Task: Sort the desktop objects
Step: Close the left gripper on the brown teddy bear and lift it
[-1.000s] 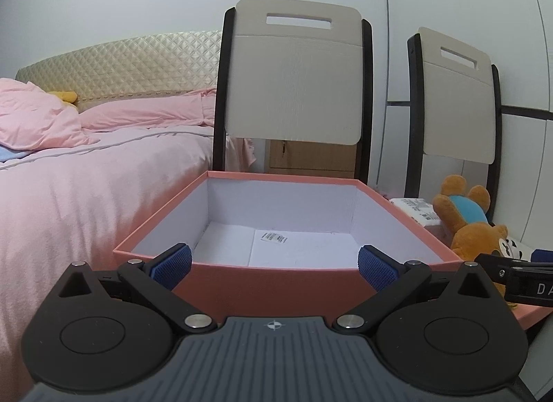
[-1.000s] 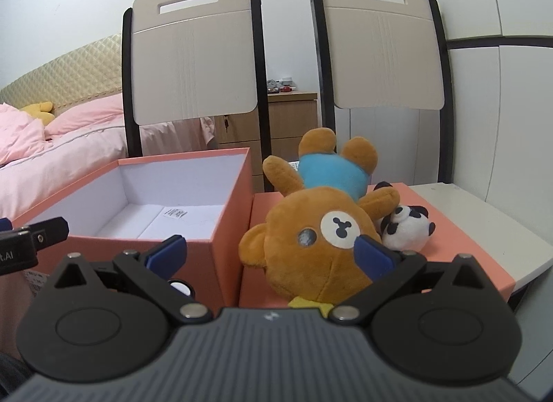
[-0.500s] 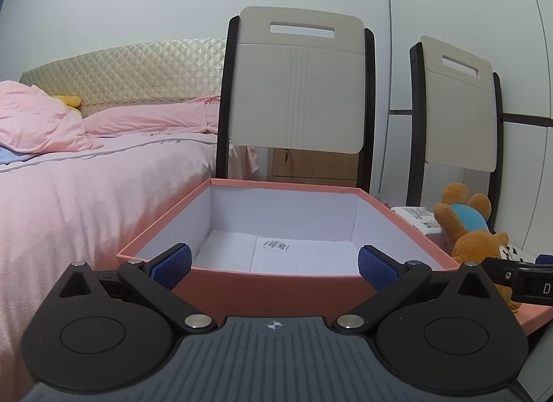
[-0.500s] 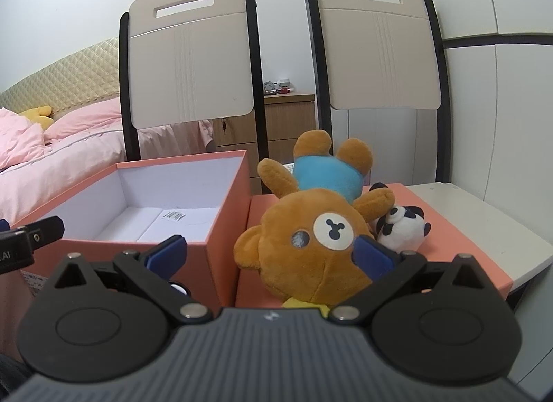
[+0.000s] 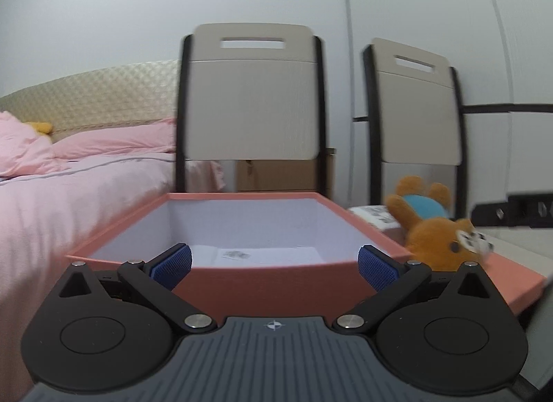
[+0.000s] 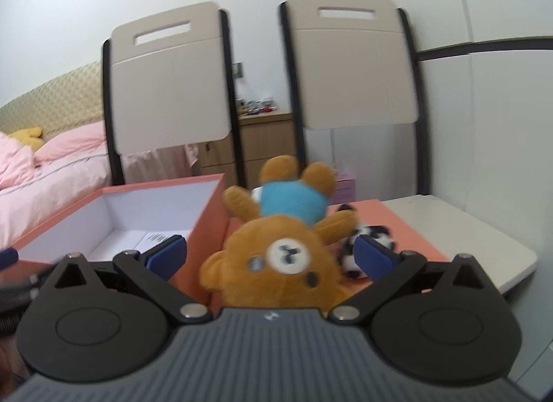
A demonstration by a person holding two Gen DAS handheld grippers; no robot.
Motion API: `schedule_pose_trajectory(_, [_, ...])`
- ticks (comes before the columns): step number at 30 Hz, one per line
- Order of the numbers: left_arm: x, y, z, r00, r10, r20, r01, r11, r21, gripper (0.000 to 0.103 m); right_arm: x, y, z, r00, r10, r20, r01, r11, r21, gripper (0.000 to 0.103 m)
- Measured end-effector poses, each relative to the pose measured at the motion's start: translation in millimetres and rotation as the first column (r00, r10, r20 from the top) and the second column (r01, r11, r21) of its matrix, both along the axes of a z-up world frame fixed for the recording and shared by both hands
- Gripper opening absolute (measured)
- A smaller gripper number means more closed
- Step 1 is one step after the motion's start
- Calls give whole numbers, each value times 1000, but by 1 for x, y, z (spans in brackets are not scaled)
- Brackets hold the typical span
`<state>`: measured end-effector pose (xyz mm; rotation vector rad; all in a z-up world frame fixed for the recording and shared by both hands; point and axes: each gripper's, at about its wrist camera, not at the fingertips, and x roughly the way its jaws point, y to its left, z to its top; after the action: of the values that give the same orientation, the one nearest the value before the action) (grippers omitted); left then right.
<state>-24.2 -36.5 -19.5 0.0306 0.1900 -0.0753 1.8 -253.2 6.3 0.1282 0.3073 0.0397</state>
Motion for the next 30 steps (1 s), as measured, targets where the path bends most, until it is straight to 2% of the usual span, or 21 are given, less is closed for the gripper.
schedule_pose_trajectory(5, [5, -41, -3, 985, -170, -41, 169, 985, -18, 103, -15, -33, 3, 998, -57, 18, 57, 998, 19, 103])
schedule_pose_trajectory(11, [18, -97, -14, 964, -251, -89, 250, 968, -25, 103, -33, -65, 4, 995, -92, 36, 91, 995, 34, 103])
schedule_pose_trajectory(14, [28, -121, -23, 961, -248, -125, 248, 969, -20, 103, -40, -82, 4, 993, -105, 44, 103, 993, 58, 103])
schedule_pose_trajectory(16, [36, -130, -29, 959, -234, -158, 230, 972, -44, 103, -45, -92, 4, 993, -113, 44, 109, 991, 83, 103])
schedule_pose_trajectory(22, [61, -134, -42, 949, -194, -248, 161, 976, -146, 103, -51, -101, 0, 997, -78, 23, 76, 995, 59, 103])
schedule_pose_trajectory(26, [79, -135, -49, 933, -204, -297, 142, 965, -219, 103, -53, -103, -1, 998, -53, 17, 52, 997, 52, 103])
schedule_pose_trajectory(30, [91, -134, -49, 936, -192, -295, 109, 955, -276, 103, -54, -103, -2, 999, -41, 10, 41, 998, 52, 103])
